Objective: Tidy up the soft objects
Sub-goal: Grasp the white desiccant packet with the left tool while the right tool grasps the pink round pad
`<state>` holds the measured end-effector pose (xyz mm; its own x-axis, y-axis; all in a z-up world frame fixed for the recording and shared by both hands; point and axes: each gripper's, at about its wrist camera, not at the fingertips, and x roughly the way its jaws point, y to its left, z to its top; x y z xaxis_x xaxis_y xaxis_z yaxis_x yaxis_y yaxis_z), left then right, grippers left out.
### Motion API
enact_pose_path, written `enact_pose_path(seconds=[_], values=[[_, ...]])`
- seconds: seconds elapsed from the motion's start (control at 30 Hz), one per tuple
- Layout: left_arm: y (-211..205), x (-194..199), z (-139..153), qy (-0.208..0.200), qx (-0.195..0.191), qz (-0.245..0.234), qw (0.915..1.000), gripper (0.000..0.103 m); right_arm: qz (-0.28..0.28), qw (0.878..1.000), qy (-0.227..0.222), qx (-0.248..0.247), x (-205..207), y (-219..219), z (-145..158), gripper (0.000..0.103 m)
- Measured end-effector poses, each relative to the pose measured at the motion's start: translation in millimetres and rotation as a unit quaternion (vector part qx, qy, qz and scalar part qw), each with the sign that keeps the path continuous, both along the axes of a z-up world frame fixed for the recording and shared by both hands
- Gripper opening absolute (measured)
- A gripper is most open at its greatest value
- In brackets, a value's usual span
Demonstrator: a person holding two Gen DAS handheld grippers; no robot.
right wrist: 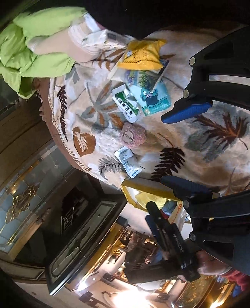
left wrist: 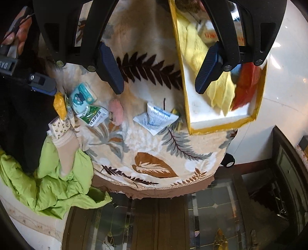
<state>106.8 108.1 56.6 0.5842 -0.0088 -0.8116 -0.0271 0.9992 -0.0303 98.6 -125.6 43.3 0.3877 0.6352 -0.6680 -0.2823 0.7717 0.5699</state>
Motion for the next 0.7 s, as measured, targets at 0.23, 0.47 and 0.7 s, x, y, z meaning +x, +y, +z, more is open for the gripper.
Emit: enact_pose_path(seconds=[0.23,0.47,0.7], values=[[-7.1,47.9,-11.1,0.044,-0.006,-0.054,0.9975,0.076,0.018,0.999,-0.009,-0.037,30.7,29.7,-10.1,0.059],[-12.5,100.2,-27.1,0.092,-0.022,-0.076,0.9926,0.076,0.033,0.997,0.002,-0.070,58.6,52.7,-34.9,0.059],[-18.3,125.5,-49.3,0.134,-0.039,-0.083,0.9867,0.076,0.028,0.997,0.013,-0.072,75.4,58.2,-49.4,0.059]])
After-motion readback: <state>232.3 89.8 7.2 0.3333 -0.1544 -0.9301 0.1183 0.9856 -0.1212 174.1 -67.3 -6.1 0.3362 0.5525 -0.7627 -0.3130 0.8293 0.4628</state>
